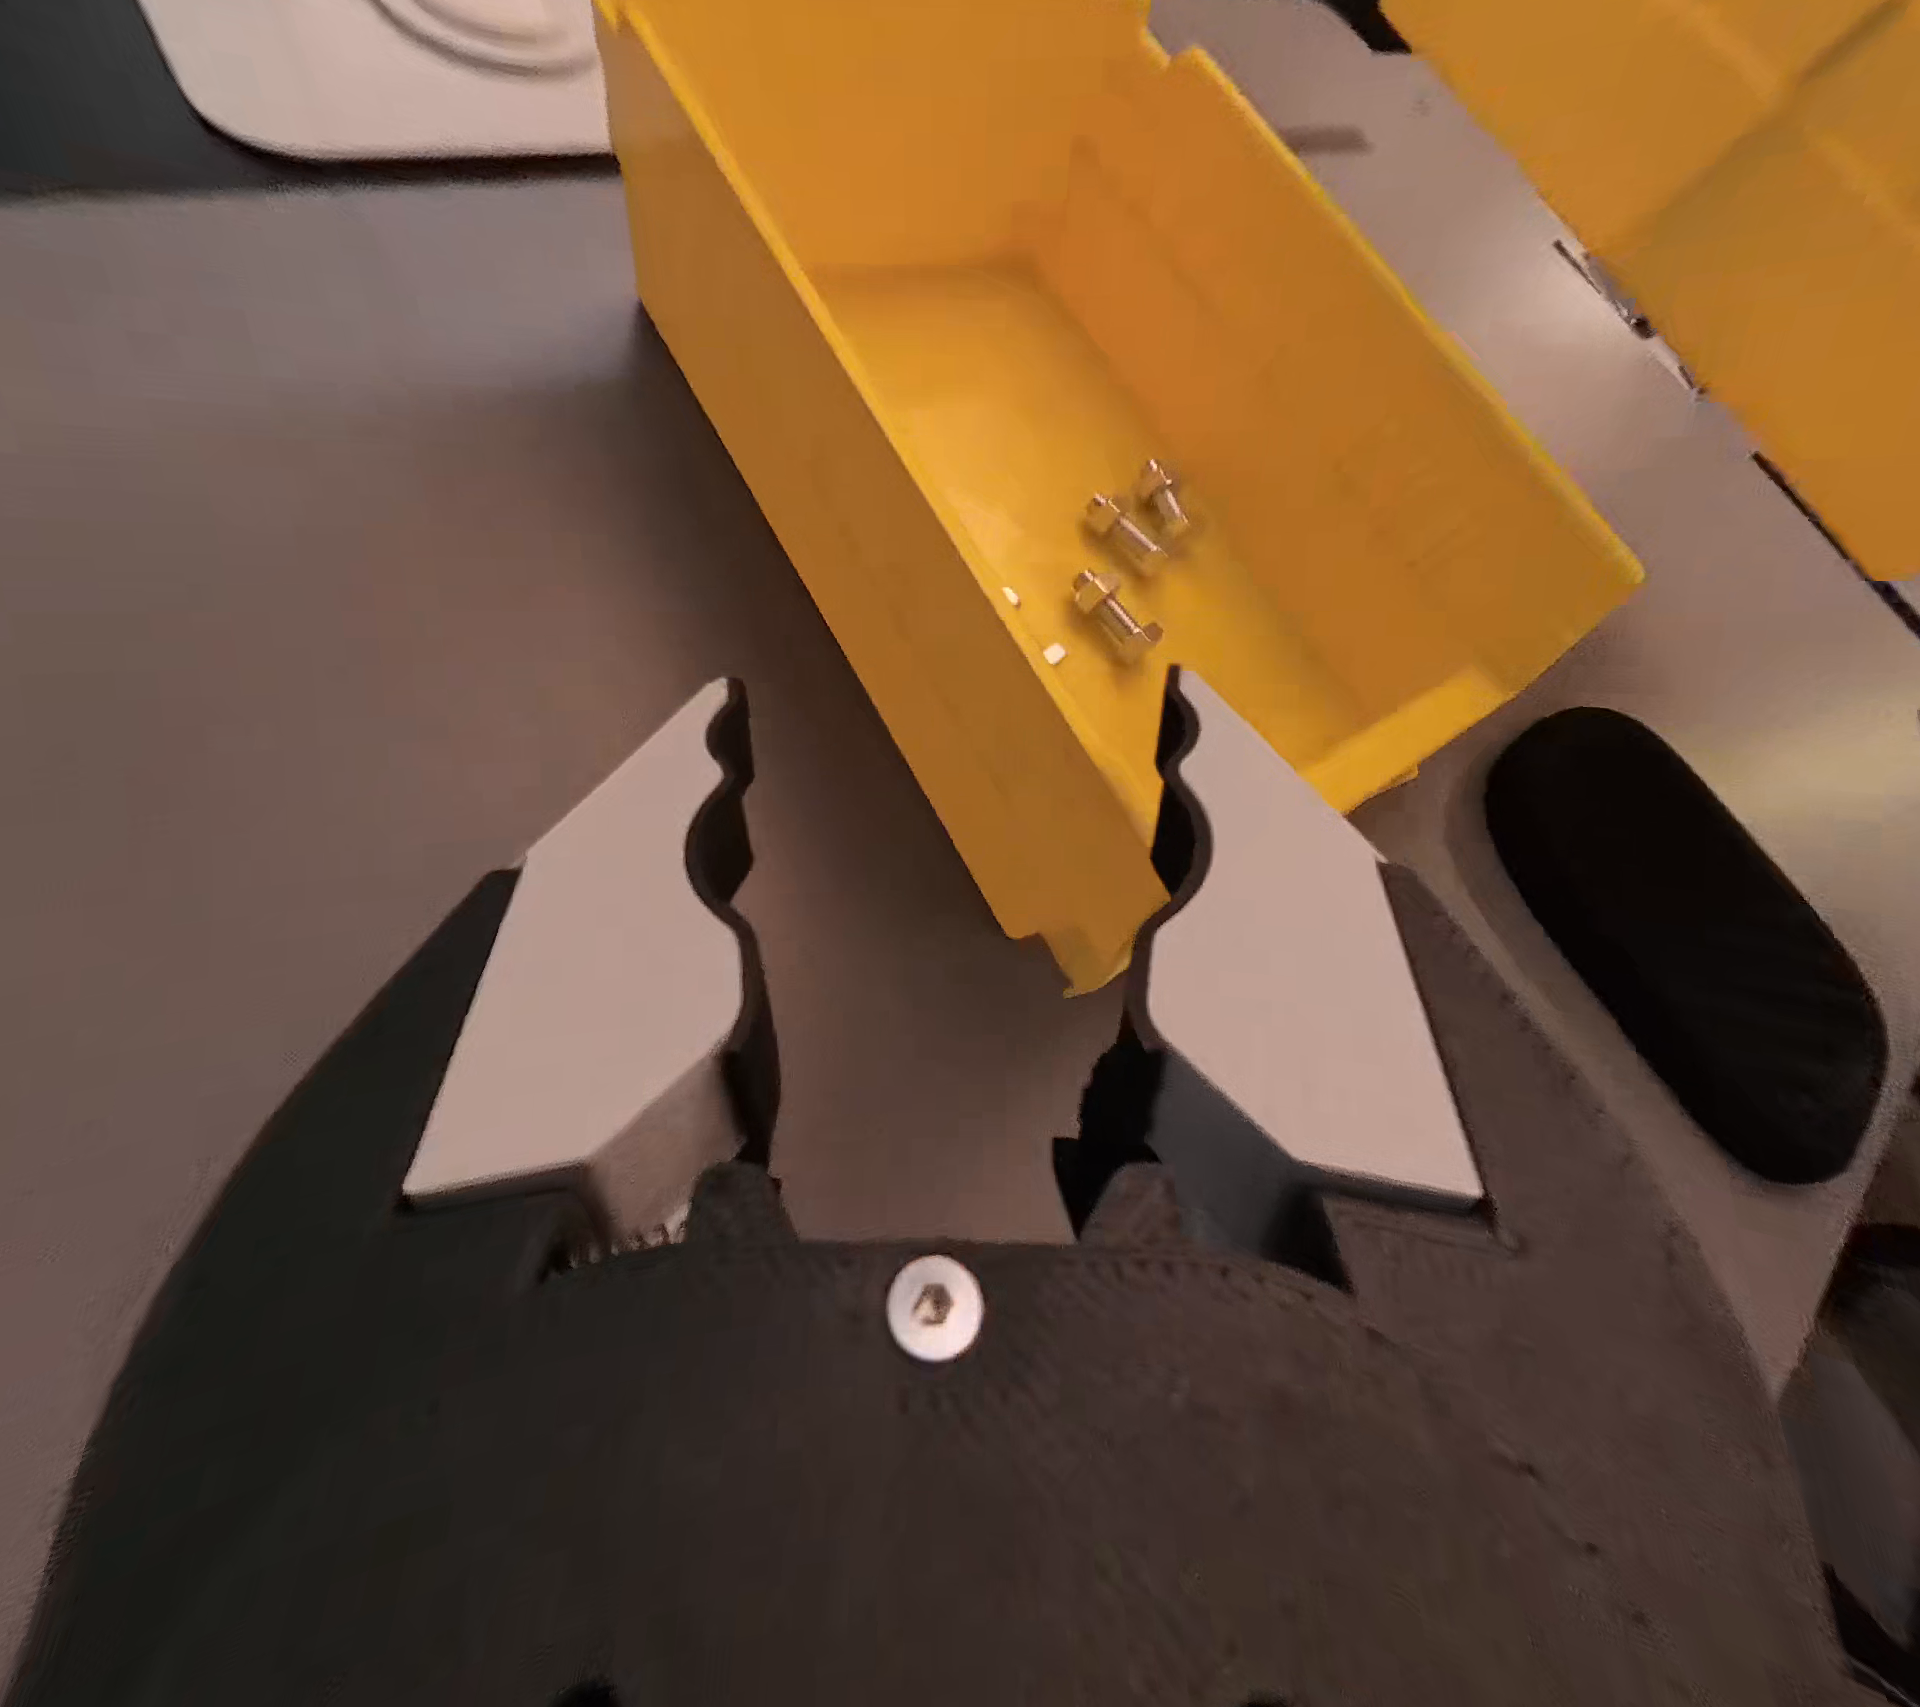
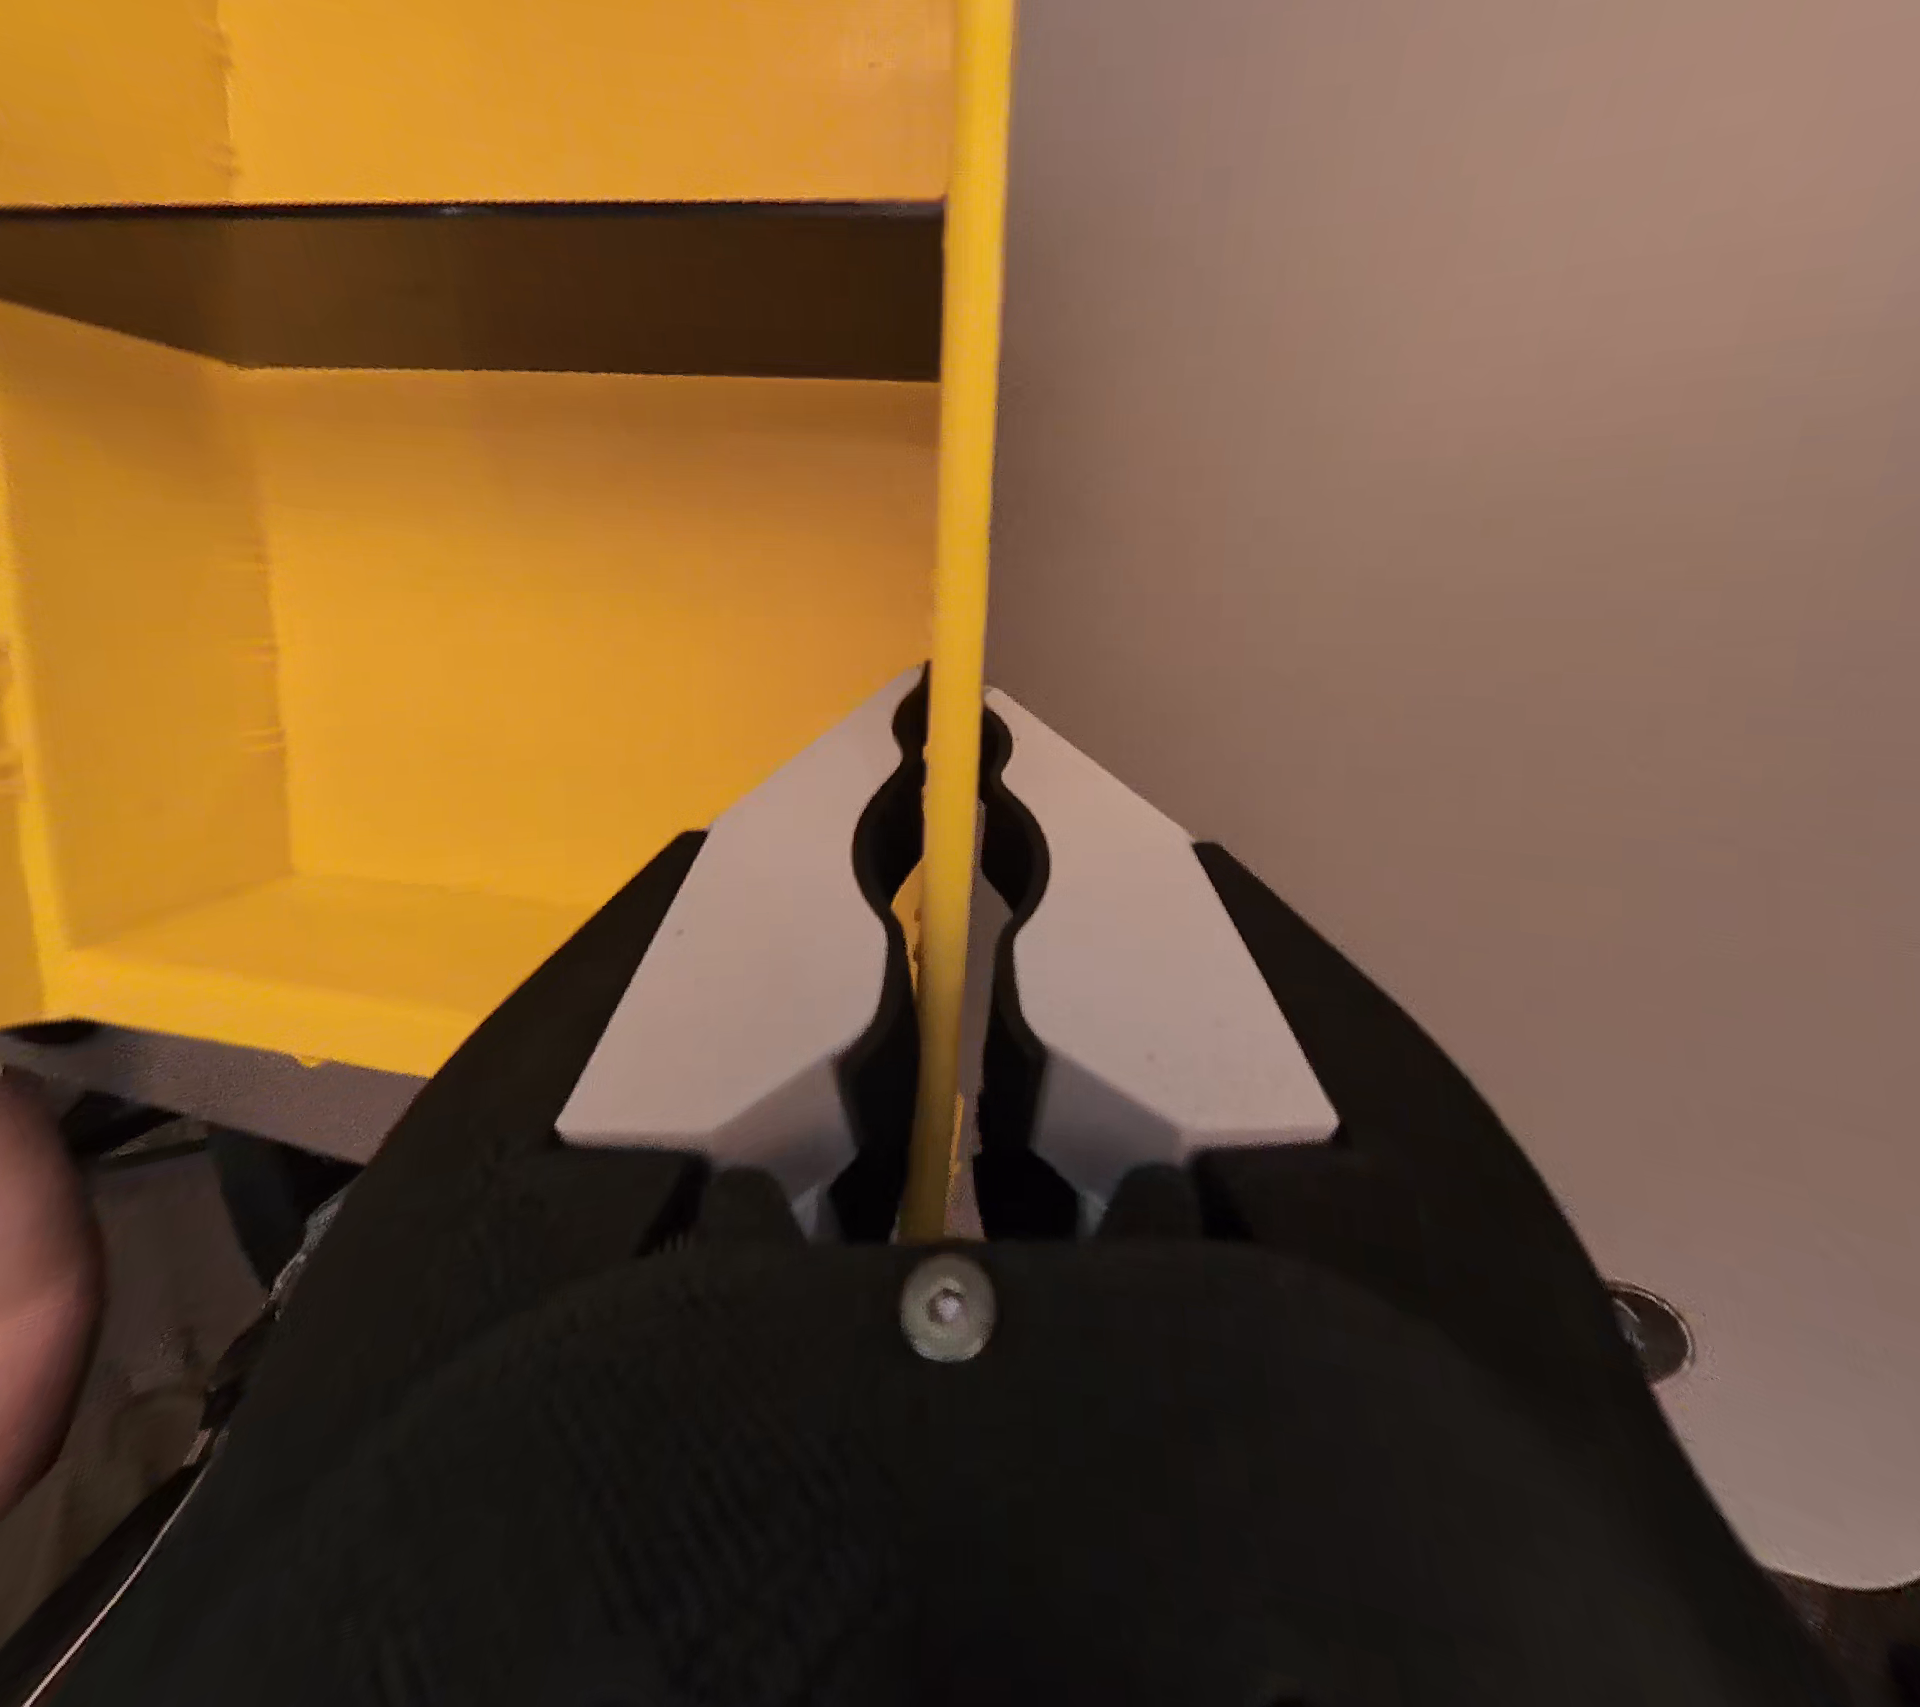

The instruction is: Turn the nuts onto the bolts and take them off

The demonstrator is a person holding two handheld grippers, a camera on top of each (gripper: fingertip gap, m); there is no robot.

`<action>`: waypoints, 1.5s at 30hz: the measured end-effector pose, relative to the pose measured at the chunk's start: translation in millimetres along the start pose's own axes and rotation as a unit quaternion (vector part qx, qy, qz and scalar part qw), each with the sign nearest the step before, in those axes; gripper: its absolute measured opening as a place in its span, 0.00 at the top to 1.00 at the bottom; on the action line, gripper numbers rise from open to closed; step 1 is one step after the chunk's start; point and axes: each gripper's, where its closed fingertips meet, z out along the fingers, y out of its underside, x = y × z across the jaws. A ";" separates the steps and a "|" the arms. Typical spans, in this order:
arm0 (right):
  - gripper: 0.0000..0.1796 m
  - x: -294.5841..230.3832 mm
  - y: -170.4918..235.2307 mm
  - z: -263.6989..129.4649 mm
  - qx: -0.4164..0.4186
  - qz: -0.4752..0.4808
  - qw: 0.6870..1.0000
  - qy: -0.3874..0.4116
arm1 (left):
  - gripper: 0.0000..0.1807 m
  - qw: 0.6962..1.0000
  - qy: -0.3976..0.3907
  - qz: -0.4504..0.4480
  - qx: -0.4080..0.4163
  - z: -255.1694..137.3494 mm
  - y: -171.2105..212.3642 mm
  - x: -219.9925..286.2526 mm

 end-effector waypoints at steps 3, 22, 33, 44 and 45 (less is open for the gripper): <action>0.99 33.6 15.2 16.3 -0.013 0.027 0.999 0.029 | 0.58 0.999 0.004 -0.019 -0.035 17.0 9.6 5.4; 0.99 24.0 26.1 81.1 -0.022 -0.021 0.995 0.098 | 0.98 0.985 -0.124 0.034 -0.117 -20.4 22.8 -113.8; 0.98 -2.3 11.1 98.2 -0.024 -0.035 0.995 0.093 | 0.99 0.966 -0.248 -0.054 -0.037 -156.2 51.7 -245.0; 0.99 -10.3 -1.8 107.3 -0.015 -0.028 0.996 0.088 | 0.98 0.946 -0.304 -0.110 0.038 -215.4 69.2 -287.2; 0.99 -6.7 -2.3 106.2 -0.014 -0.024 0.996 0.089 | 0.98 0.942 -0.313 -0.112 0.046 -219.3 70.0 -290.1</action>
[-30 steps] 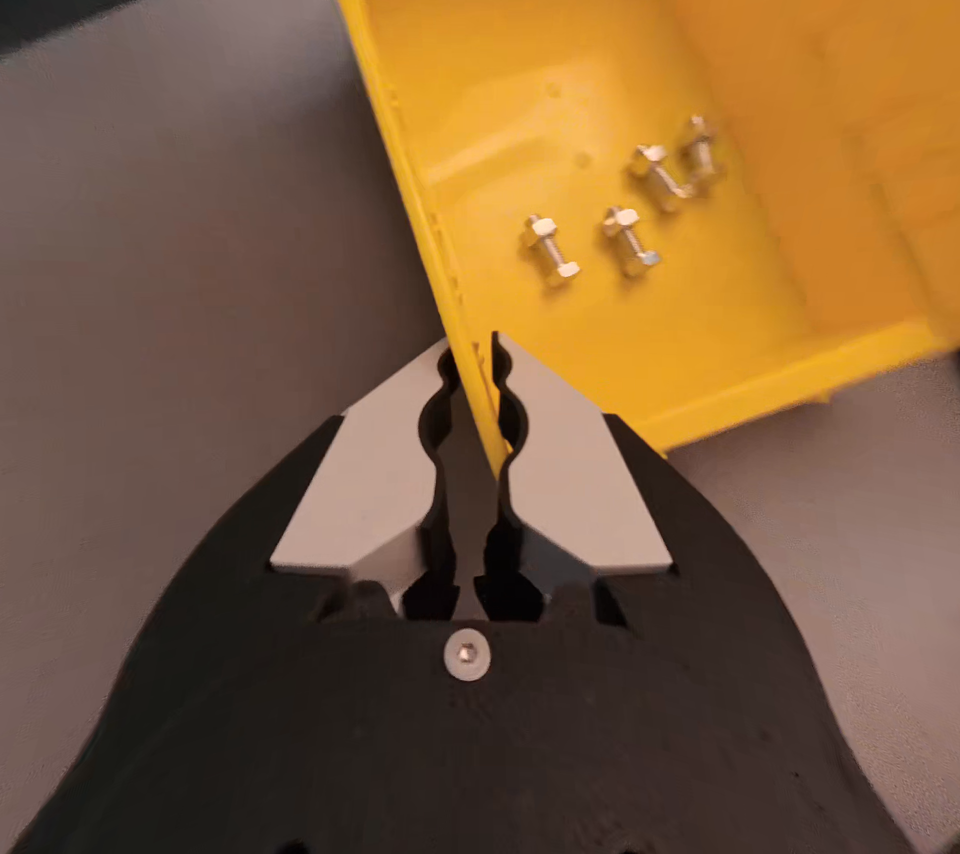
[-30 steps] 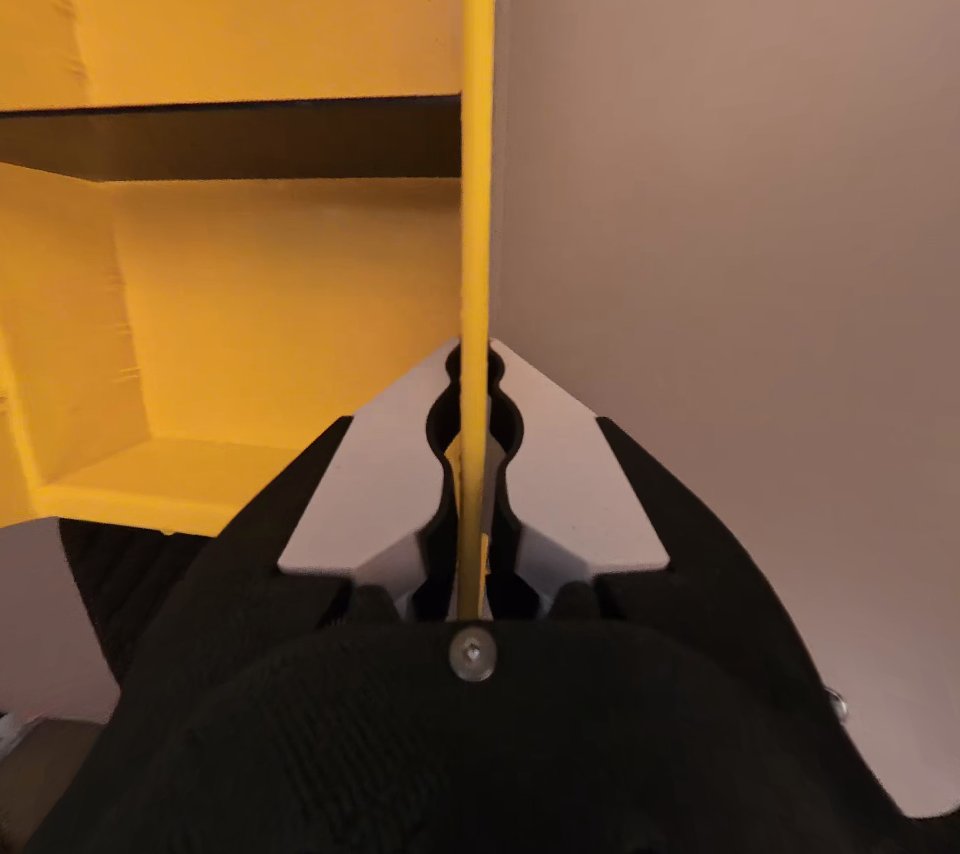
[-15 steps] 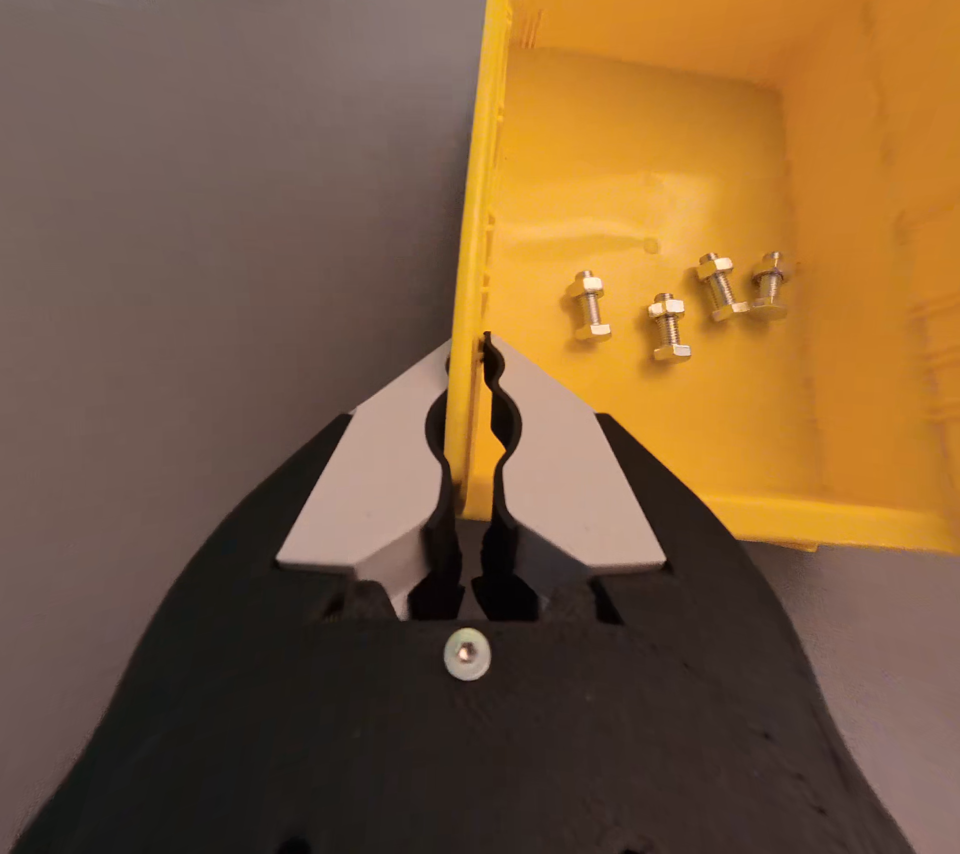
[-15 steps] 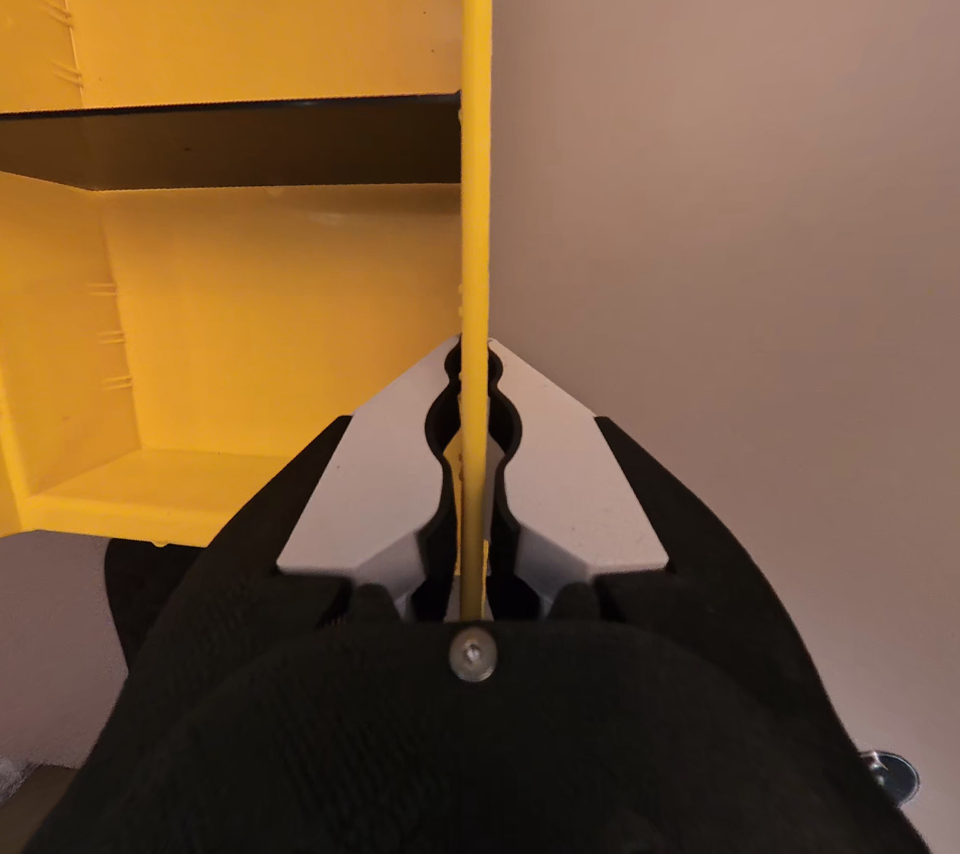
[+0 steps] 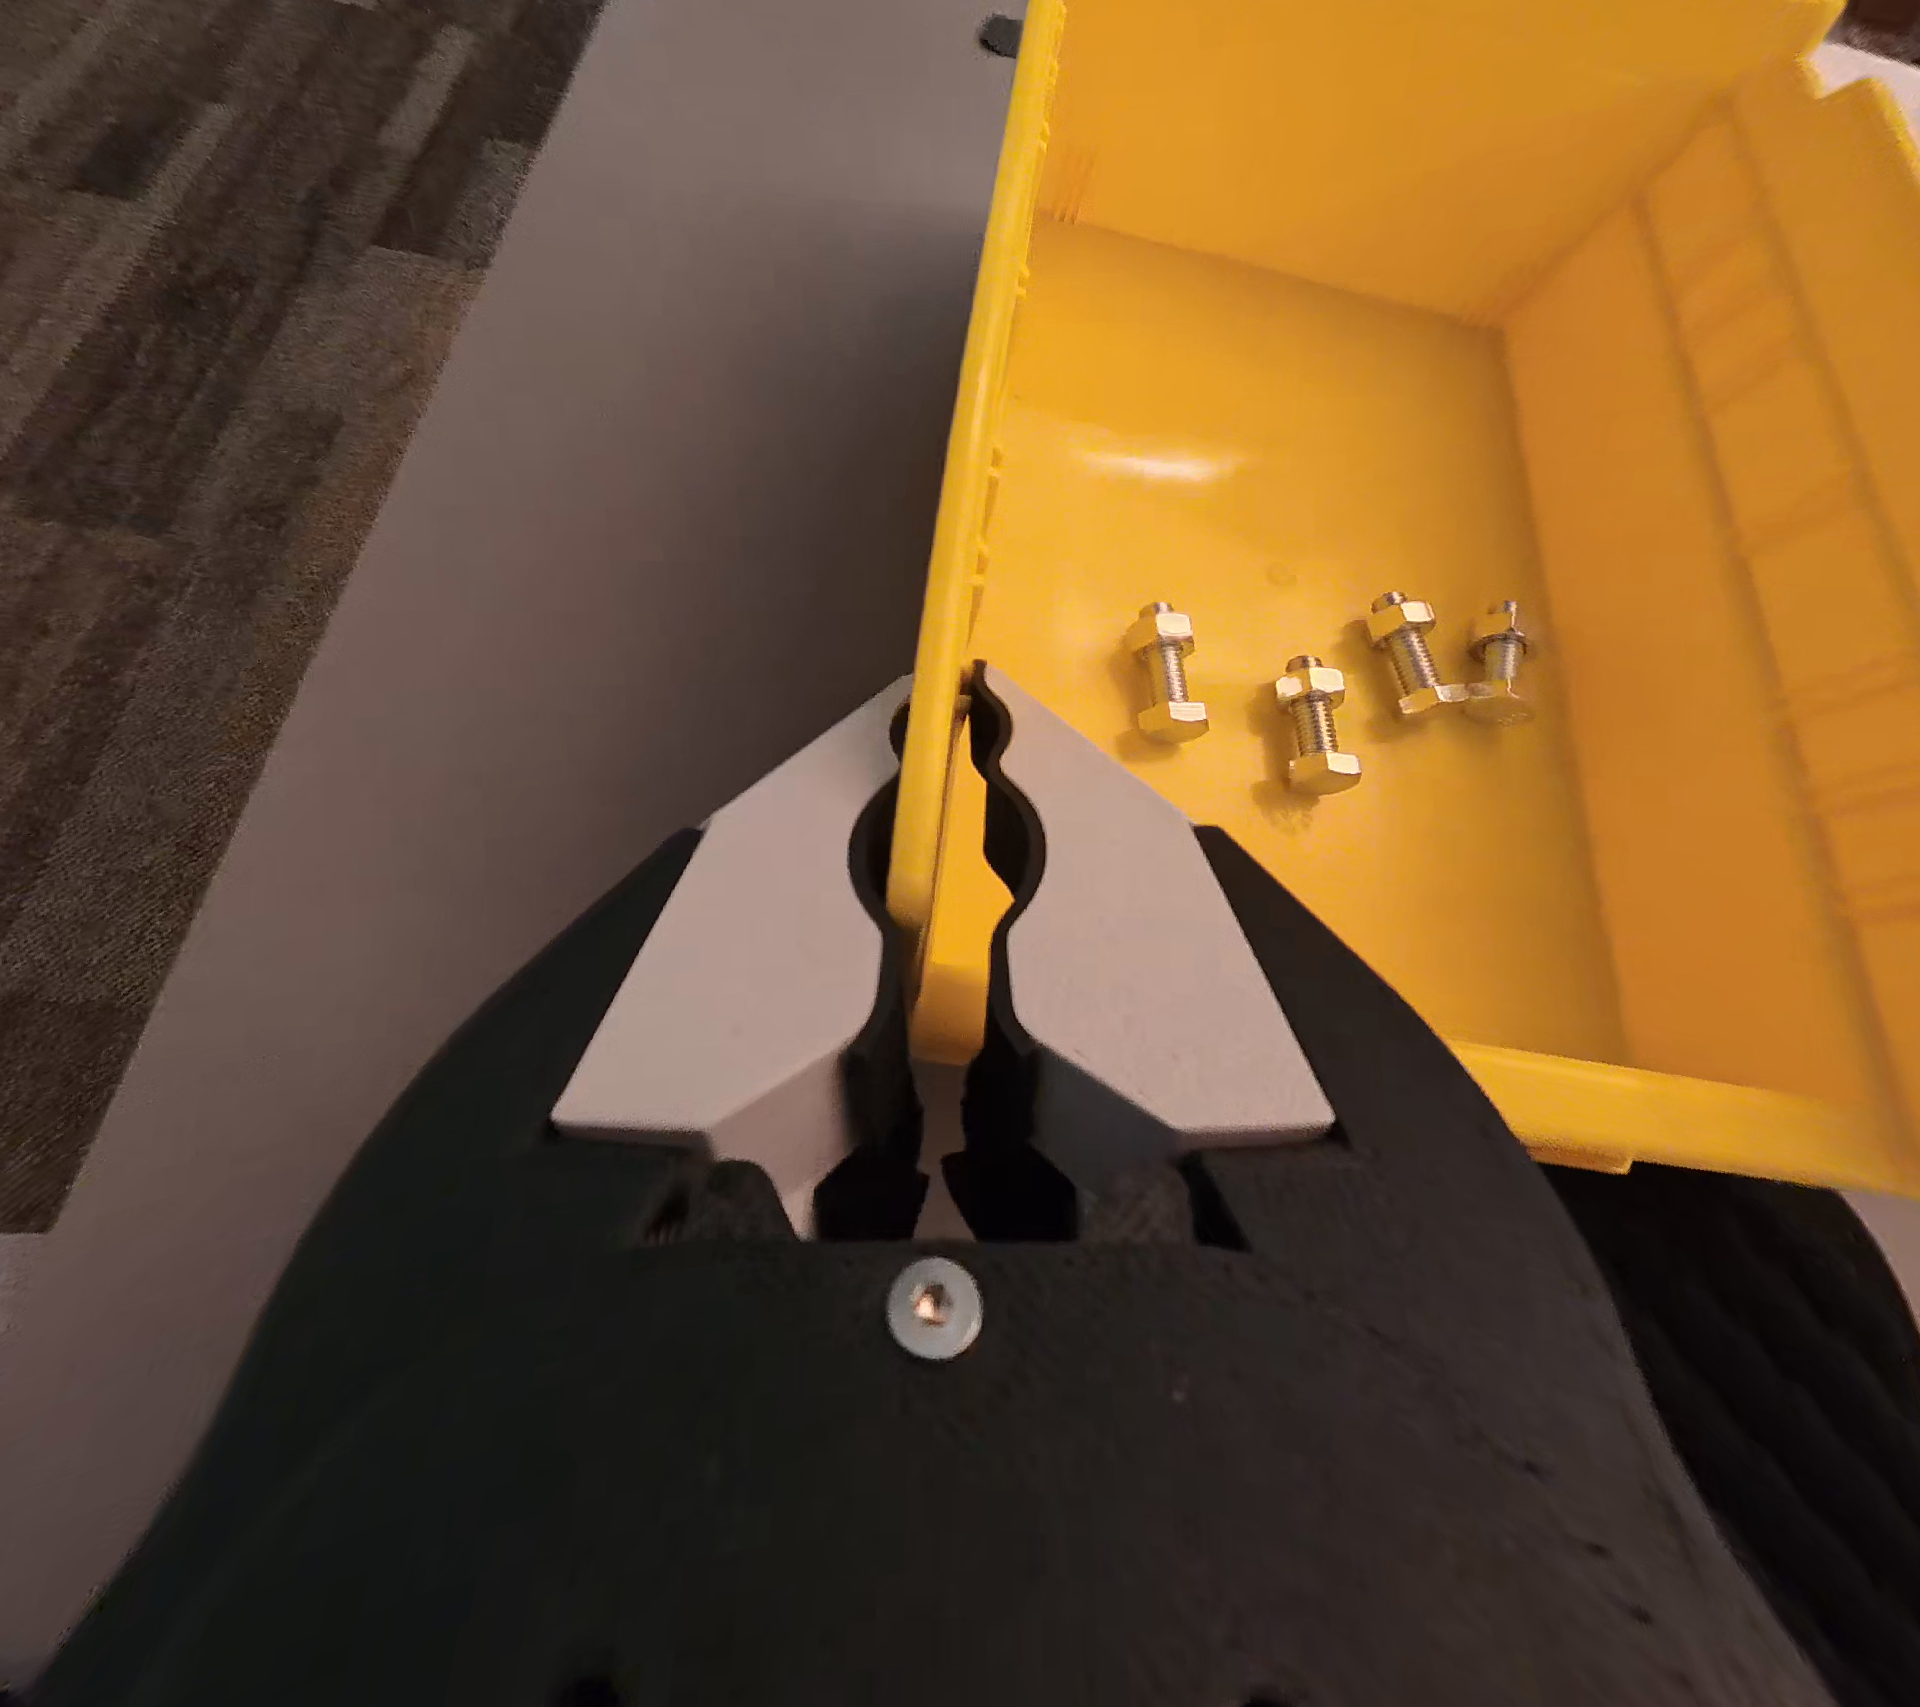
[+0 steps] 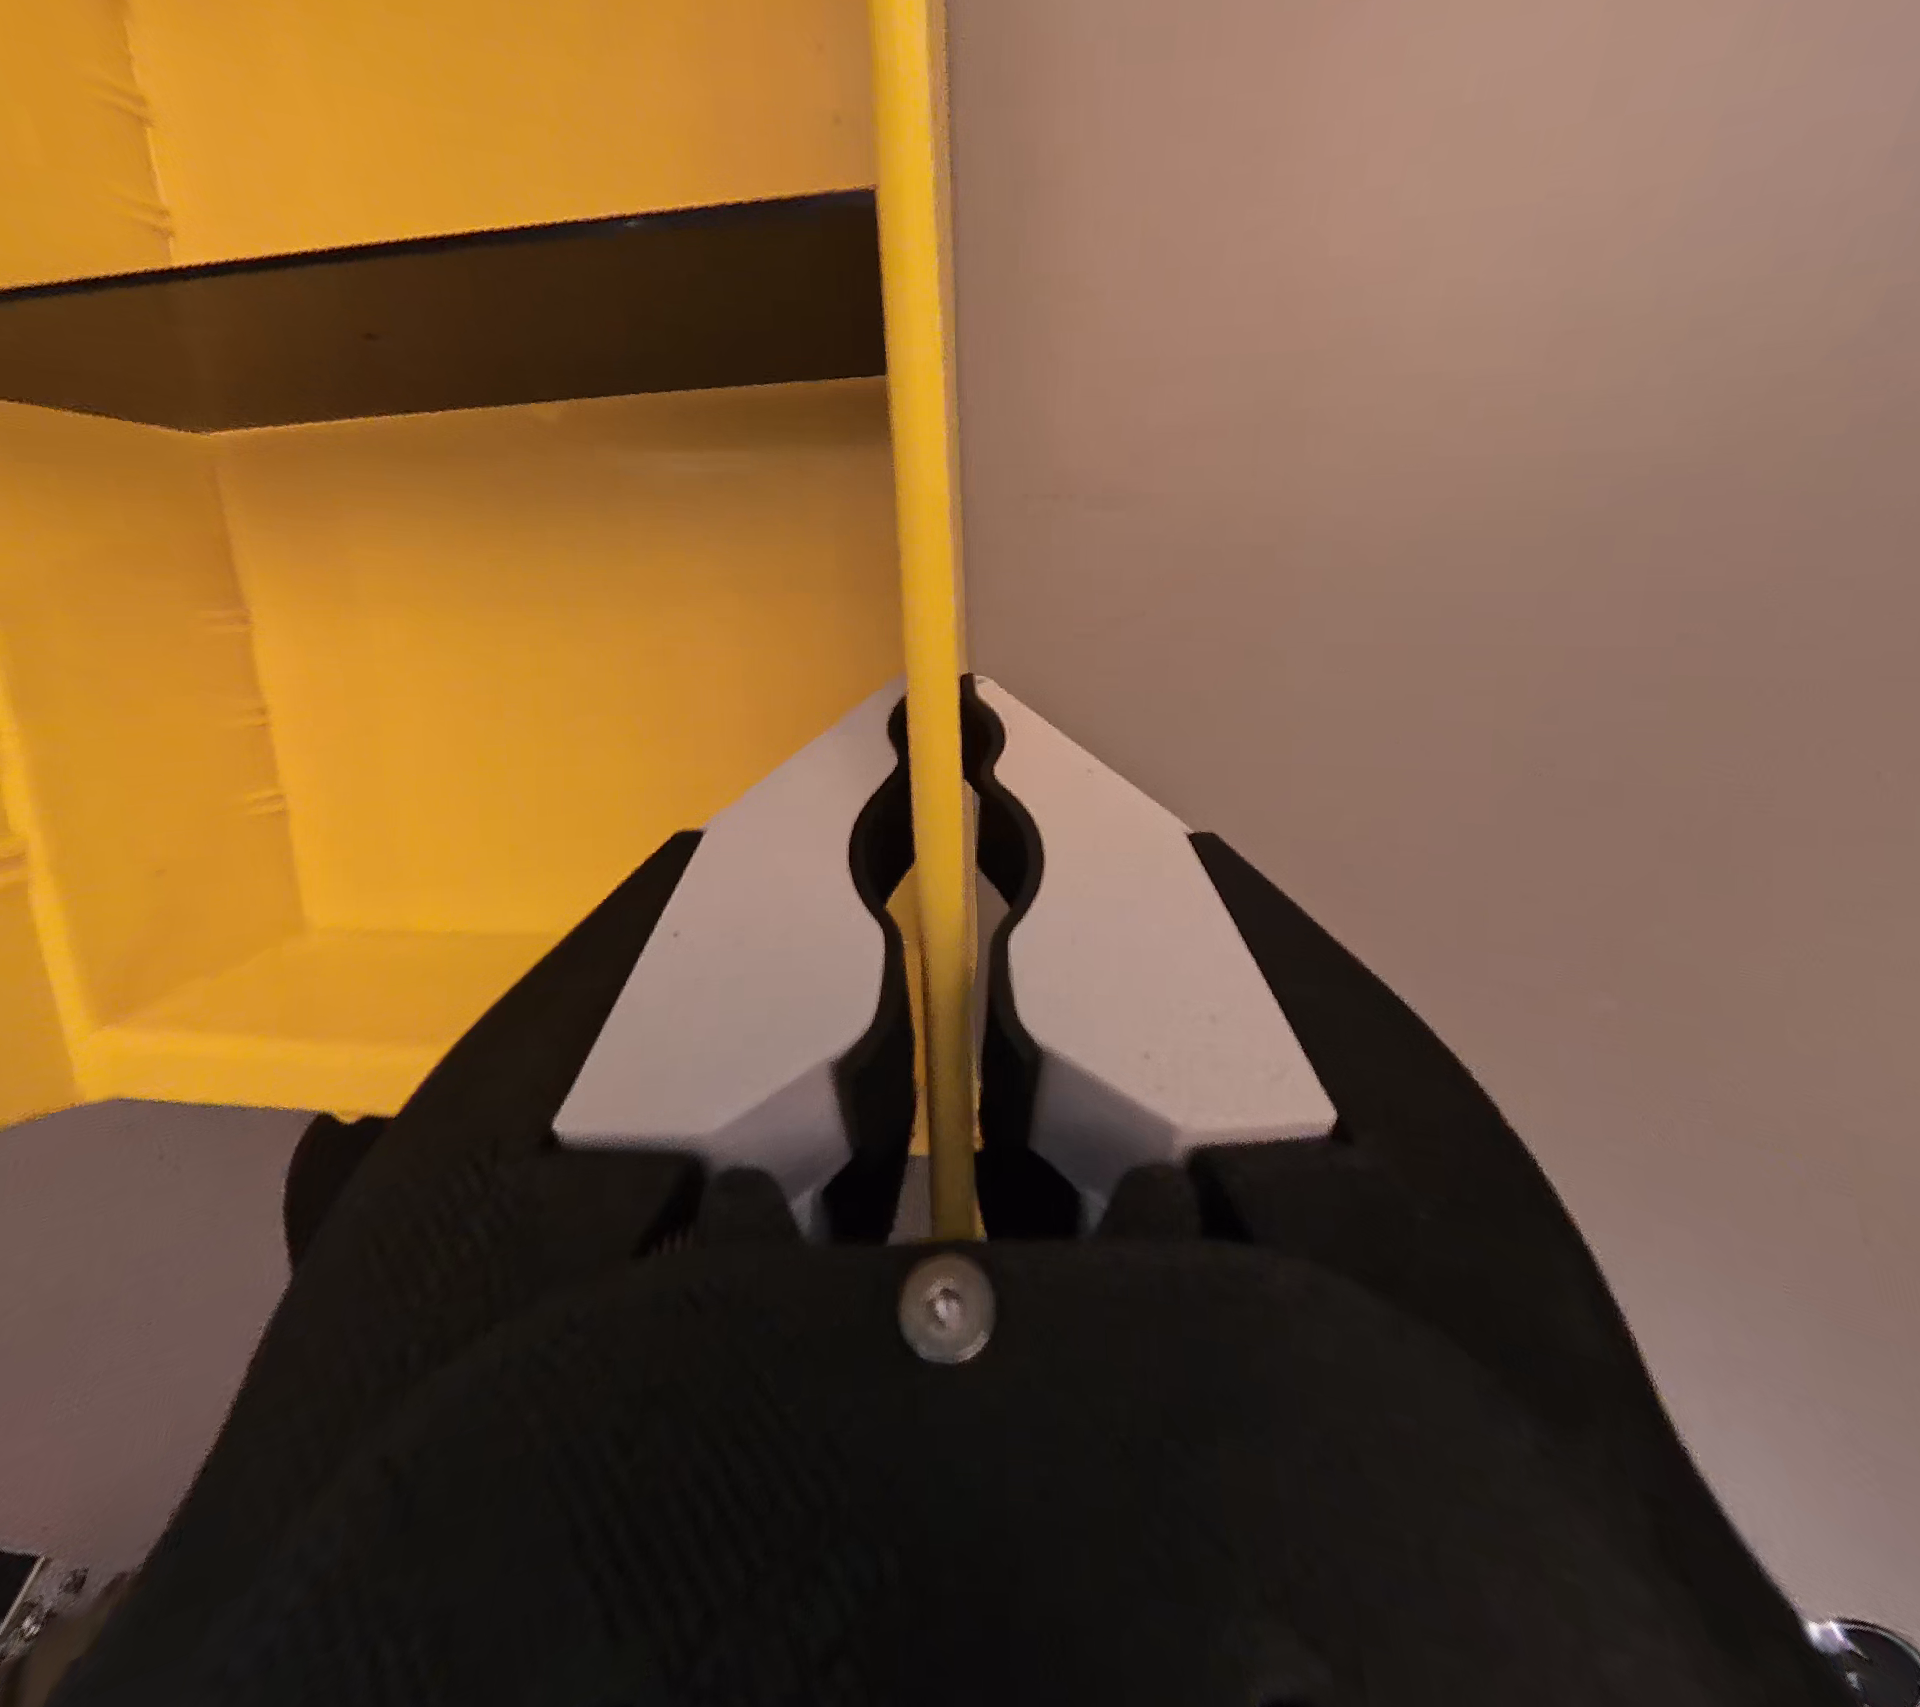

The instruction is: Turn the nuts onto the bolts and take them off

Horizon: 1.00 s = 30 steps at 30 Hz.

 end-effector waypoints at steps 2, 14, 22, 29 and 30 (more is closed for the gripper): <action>0.99 7.1 0.4 -1.3 0.000 0.009 1.000 -0.002 | 0.98 1.000 0.001 -0.014 0.013 -2.1 0.2 -4.9; 0.98 44.2 4.1 -9.2 0.013 0.065 0.998 0.005 | 0.97 0.998 -0.006 -0.057 0.039 -2.3 -3.2 -15.9; 0.99 50.9 11.3 -12.8 0.000 0.012 1.000 0.009 | 0.97 0.997 -0.017 -0.059 0.041 -6.1 -3.1 -28.9; 0.99 50.7 12.1 -12.9 0.003 0.017 1.000 0.011 | 0.97 0.998 -0.028 -0.050 0.036 -4.8 -4.0 -29.9; 0.99 50.7 13.0 -13.3 0.003 0.019 1.000 0.011 | 0.97 0.998 -0.026 -0.052 0.036 -4.6 -4.1 -29.9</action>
